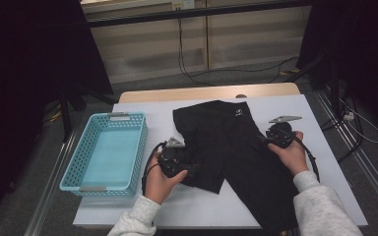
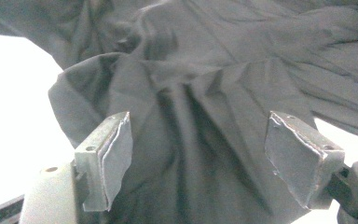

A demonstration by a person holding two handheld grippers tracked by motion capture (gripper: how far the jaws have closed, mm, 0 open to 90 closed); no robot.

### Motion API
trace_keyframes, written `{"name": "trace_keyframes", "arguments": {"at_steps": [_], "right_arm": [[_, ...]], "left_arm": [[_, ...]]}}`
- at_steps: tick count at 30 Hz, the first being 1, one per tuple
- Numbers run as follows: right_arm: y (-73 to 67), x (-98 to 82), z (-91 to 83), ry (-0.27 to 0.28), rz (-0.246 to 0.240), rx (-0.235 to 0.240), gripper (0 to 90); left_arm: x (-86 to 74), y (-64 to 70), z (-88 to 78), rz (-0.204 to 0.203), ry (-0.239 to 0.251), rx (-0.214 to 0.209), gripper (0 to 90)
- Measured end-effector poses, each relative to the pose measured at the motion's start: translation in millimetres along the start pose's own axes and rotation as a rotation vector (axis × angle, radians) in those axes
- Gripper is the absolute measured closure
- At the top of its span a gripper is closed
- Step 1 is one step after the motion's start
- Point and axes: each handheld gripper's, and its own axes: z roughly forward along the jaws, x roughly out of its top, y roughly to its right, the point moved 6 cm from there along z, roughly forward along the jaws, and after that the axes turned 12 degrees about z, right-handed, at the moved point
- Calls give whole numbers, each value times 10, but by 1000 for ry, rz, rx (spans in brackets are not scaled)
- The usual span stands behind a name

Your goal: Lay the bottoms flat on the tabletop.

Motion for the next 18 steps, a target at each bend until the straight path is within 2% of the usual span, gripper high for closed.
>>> {"name": "trace_keyframes", "arguments": {"at_steps": [2,4,6,7,10,12,18], "right_arm": [[-11,23,35,13,1,3,627],[-42,28,50,10,-21,20,757],[-42,43,65,7,-15,46,874],[-37,48,73,3,-11,60,895],[-12,80,83,-14,-11,64,900],[42,101,78,-14,-24,37,900],[277,97,11,-7,25,34,900]], "left_arm": [[3,-17,-7,-6,8,11,239],[3,-22,-6,-4,6,14,239],[5,-20,9,-10,9,10,239],[2,-25,18,-10,8,12,239],[-8,-45,26,-10,0,10,242],[-12,-58,29,-15,1,17,246],[-21,-80,23,-12,-3,24,260]]}}
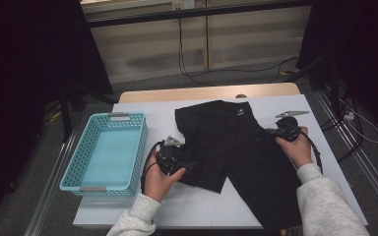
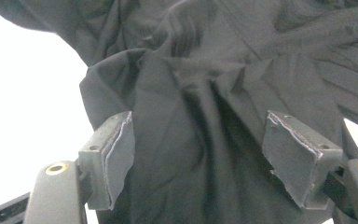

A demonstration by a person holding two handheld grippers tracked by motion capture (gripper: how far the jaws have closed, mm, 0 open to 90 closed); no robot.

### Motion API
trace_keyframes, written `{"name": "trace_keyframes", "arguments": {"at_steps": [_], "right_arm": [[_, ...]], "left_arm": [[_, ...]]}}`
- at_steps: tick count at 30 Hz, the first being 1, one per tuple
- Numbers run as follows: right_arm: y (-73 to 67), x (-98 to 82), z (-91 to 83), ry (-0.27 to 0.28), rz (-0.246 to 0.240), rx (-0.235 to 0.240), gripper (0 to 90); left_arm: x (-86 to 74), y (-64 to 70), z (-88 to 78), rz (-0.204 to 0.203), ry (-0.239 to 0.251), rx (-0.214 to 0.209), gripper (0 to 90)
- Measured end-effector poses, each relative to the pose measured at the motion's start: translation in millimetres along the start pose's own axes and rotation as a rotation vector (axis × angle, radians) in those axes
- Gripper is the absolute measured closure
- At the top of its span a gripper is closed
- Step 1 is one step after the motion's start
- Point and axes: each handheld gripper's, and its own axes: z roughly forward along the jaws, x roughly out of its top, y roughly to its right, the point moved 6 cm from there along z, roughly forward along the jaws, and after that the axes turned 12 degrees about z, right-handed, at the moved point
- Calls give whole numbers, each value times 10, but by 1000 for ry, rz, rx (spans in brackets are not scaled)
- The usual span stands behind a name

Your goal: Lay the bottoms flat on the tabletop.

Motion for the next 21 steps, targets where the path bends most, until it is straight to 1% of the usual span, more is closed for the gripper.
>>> {"name": "trace_keyframes", "arguments": {"at_steps": [1,3,4,5,6,7,8,11,12,13,14,15,16,17,18,19,20,21], "right_arm": [[31,-2,-13,1,6,-7,900],[62,0,-20,-1,33,7,892],[75,9,-23,2,34,-8,872],[85,29,-20,15,27,-22,814],[82,48,-4,22,33,-20,754],[66,64,19,19,44,-7,720],[45,81,45,16,46,4,716],[-31,130,142,21,42,1,624],[-65,130,179,17,34,0,616],[-92,141,206,23,19,-3,643],[-115,149,225,21,9,-6,707],[-129,158,233,18,-14,-12,867],[-155,158,239,1,-10,21,894],[-152,165,242,0,-9,12,897],[-141,172,239,-2,-16,-10,898],[-120,182,235,2,-20,-22,899],[-83,187,224,8,-11,-33,899],[-32,189,207,16,11,-40,899]], "left_arm": [[-1,-4,2,1,-1,4,260],[-1,-4,9,-3,0,6,260],[-1,-3,11,-2,-2,5,260],[1,-1,13,-3,-3,3,260],[2,-1,11,-2,-6,1,260],[5,-3,11,-1,-4,1,259],[10,-5,12,-5,2,5,260],[14,-27,2,-8,3,7,258],[14,-33,2,-15,7,7,255],[12,-45,0,-14,7,9,254],[8,-56,-1,-15,6,13,254],[4,-62,-5,-16,0,10,254],[4,-67,-4,-19,2,11,254],[1,-73,-5,-17,-1,14,254],[1,-77,-5,-17,0,14,254],[3,-81,-5,-16,4,17,254],[2,-83,-6,-9,1,15,253],[5,-85,-1,-6,6,22,253]]}}
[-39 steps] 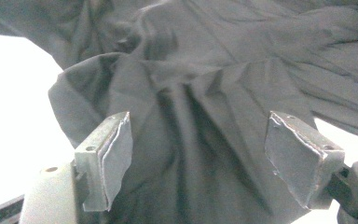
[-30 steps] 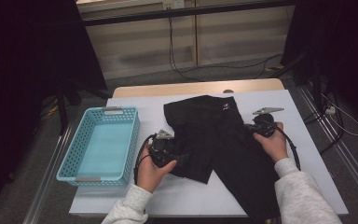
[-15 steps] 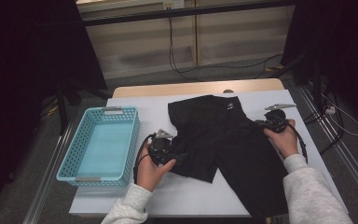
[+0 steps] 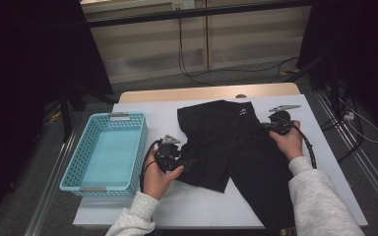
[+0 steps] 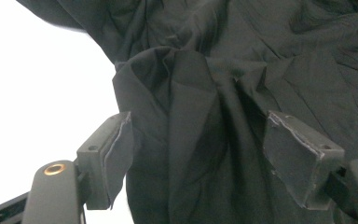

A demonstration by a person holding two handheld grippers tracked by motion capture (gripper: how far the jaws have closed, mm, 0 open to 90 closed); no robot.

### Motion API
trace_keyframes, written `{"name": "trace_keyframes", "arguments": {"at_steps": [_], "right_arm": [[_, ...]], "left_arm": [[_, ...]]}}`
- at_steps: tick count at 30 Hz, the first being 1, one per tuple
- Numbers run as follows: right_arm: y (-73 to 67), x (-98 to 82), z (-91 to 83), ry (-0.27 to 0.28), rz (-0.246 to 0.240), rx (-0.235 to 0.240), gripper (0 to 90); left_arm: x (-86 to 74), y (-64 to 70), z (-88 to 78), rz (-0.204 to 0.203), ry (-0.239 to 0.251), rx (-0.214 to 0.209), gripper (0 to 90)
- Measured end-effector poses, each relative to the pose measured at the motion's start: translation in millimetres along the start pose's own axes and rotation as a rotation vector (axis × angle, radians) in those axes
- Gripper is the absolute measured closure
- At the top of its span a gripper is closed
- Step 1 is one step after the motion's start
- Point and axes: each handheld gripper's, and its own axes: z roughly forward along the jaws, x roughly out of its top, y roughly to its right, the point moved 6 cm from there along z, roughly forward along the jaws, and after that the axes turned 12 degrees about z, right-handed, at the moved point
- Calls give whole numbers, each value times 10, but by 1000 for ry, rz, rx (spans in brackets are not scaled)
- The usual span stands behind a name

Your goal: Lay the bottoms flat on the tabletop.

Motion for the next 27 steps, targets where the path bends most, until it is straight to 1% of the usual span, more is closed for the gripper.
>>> {"name": "trace_keyframes", "arguments": {"at_steps": [2,3,4,6,7,8,10,11,12,13,15,16,17,18,20,22,23,25,26,27], "right_arm": [[113,-5,-19,10,38,5,899],[161,-8,-40,12,49,-8,900],[209,-9,-60,15,44,-24,899],[300,-17,-107,17,69,-47,899],[352,-21,-135,22,69,-67,900],[406,-31,-161,27,79,-83,899],[473,-67,-198,40,127,-72,881],[486,-79,-214,44,118,-72,845],[491,-85,-233,45,98,-87,766],[498,-92,-258,41,88,-115,711],[479,-107,-304,37,67,-124,634],[469,-111,-331,40,63,-133,573],[453,-117,-365,39,57,-136,562],[425,-125,-403,40,48,-129,554],[362,-141,-481,44,25,-114,499],[291,-169,-574,55,6,-106,482],[254,-189,-618,56,0,-101,463],[171,-236,-701,62,-11,-80,453],[123,-267,-737,68,-22,-65,450],[69,-301,-768,69,-27,-49,441]], "left_arm": [[4,-5,-1,4,2,-2,247],[6,-10,0,3,4,-1,245],[5,-17,5,6,5,7,241],[3,-25,10,10,6,9,235],[3,-27,16,9,8,11,234],[1,-27,20,5,7,7,234],[-1,-44,39,4,12,20,233],[-3,-48,45,-2,11,19,234],[-6,-55,54,-2,10,24,233],[-9,-57,62,-5,8,28,234],[-17,-64,74,-2,2,29,243],[-18,-68,84,-6,5,32,246],[-22,-74,89,-5,2,33,251],[-25,-83,98,-6,3,41,259],[-33,-87,116,-9,1,34,291],[-39,-96,144,-7,3,42,305],[-44,-99,160,-7,1,41,332],[-61,-96,205,-7,-6,33,377],[-61,-90,228,-3,4,39,388],[-55,-74,233,-4,5,36,406]]}}
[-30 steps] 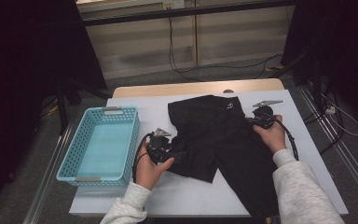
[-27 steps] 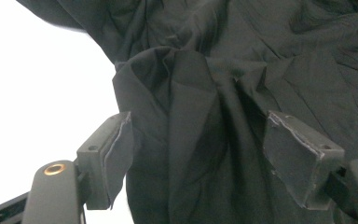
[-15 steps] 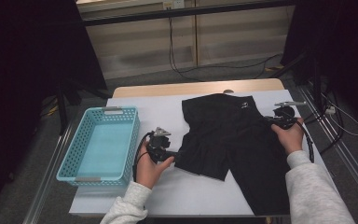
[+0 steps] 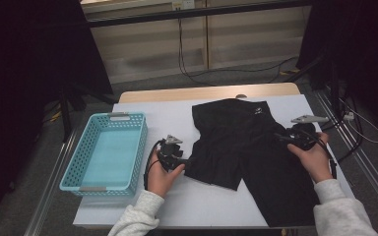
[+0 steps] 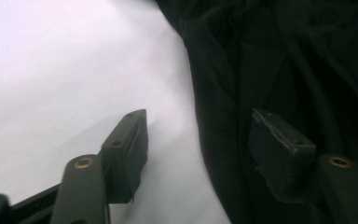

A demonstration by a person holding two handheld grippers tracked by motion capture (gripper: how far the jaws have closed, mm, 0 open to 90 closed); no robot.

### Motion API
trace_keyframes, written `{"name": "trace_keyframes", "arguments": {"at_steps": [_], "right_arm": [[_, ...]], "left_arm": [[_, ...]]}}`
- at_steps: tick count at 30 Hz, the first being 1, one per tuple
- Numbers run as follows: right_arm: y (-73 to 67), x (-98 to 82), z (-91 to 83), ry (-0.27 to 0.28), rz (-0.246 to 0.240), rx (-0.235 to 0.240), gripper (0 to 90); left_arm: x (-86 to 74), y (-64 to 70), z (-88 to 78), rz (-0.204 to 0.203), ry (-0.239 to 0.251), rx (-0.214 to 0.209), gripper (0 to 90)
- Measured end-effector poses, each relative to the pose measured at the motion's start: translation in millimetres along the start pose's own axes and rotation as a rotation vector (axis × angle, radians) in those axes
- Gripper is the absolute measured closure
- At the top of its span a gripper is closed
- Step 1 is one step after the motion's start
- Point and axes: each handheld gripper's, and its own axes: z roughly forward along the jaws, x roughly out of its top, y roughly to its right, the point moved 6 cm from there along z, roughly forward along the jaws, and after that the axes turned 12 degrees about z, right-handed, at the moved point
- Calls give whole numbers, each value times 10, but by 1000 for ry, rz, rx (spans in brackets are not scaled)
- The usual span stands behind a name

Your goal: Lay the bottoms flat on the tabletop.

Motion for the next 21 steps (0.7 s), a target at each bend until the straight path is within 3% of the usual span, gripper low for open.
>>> {"name": "trace_keyframes", "arguments": {"at_steps": [2,5,8,11,14,21], "right_arm": [[-119,-75,-61,0,-11,33,437],[-321,-210,-124,-7,-53,69,434],[-490,-332,-181,-1,-61,113,431],[-590,-439,-212,-17,-75,120,433],[-635,-472,-249,-16,-81,131,427],[-730,-539,-304,-14,-86,151,414]], "left_arm": [[12,38,5,-3,-4,-25,513],[28,114,21,3,-3,-50,601],[32,172,25,11,-13,-62,702],[28,226,13,-18,-19,-99,857],[40,237,-19,-10,-22,-101,876],[91,266,-153,0,20,-103,873]]}}
